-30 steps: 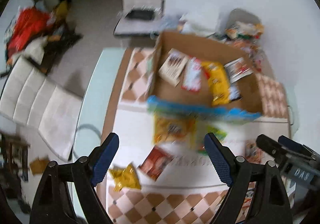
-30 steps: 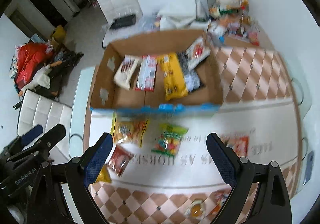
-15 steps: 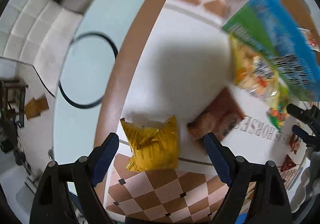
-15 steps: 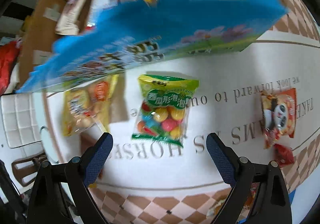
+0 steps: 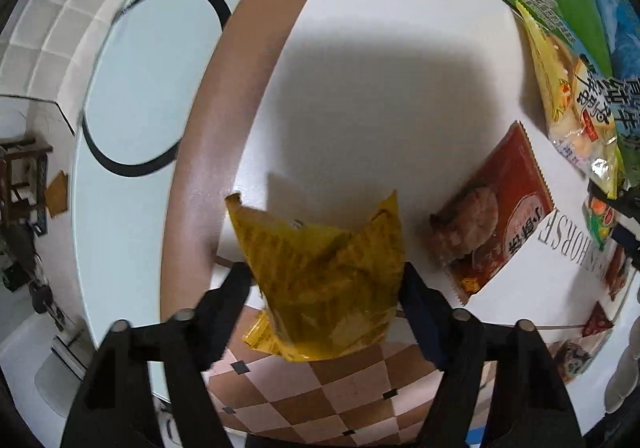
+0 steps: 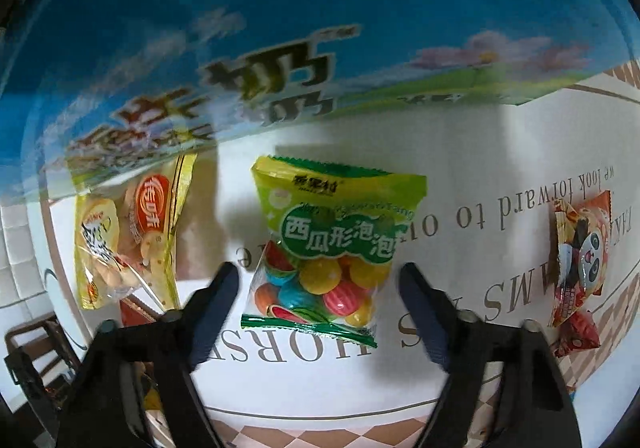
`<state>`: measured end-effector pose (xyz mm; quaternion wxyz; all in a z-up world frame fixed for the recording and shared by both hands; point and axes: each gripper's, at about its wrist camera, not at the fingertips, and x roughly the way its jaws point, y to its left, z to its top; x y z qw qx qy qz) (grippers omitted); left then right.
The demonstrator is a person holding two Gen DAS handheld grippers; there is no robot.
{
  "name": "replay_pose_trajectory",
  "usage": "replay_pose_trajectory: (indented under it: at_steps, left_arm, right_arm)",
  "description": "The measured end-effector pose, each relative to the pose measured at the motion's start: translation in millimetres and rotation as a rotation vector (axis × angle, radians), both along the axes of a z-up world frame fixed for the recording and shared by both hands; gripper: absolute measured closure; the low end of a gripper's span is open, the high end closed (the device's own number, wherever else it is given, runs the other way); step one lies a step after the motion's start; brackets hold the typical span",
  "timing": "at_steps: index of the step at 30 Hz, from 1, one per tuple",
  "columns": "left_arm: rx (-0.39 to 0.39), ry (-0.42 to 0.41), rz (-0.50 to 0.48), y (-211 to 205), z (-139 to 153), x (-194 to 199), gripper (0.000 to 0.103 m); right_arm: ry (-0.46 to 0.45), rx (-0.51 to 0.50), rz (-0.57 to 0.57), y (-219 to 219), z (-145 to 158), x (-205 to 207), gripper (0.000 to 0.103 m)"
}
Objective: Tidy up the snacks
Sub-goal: 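Grasp the yellow crinkled bag with the left tool while the right tool grasps the green bubble-gum bag, then carry both bags into the box and open both tools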
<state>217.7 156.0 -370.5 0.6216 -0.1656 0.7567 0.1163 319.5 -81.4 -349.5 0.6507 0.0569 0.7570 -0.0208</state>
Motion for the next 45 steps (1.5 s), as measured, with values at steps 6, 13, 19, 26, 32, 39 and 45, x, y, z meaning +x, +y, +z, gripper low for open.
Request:
replay_pose_trajectory:
  at_steps: [6, 13, 19, 26, 32, 39, 45]
  left_arm:
    - [0.007, -0.009, -0.040, -16.7, 3.9, -13.2, 0.047]
    - [-0.018, -0.004, -0.070, -44.6, 6.0, -36.6, 0.048]
    - [0.002, -0.002, -0.135, -83.2, 3.7, -55.6, 0.047]
    - [0.026, -0.013, -0.171, -110.8, 2.1, -65.0, 0.048]
    - [0.006, -0.037, -0.171, -70.2, 20.2, -39.9, 0.050]
    - [-0.080, -0.207, -0.183, -74.7, 117.5, -12.8, 0.050]
    - [-0.143, -0.371, -0.232, -80.0, 207.4, 78.0, 0.049]
  right_arm:
    - [0.010, -0.011, 0.055, 12.7, -0.7, -27.7, 0.043]
    - [0.097, 0.002, 0.154, 7.9, -5.6, -95.0, 0.043]
    - [0.143, 0.007, 0.201, 8.9, -8.6, -142.2, 0.043]
    - [0.146, -0.016, 0.193, 13.7, -13.1, -156.6, 0.040]
    - [0.118, -0.017, 0.194, 13.3, -4.2, -149.8, 0.045]
    - [0.052, 0.116, 0.162, 14.6, 62.8, -138.2, 0.046]
    - [-0.119, 0.230, 0.148, 12.3, 154.9, -76.3, 0.046]
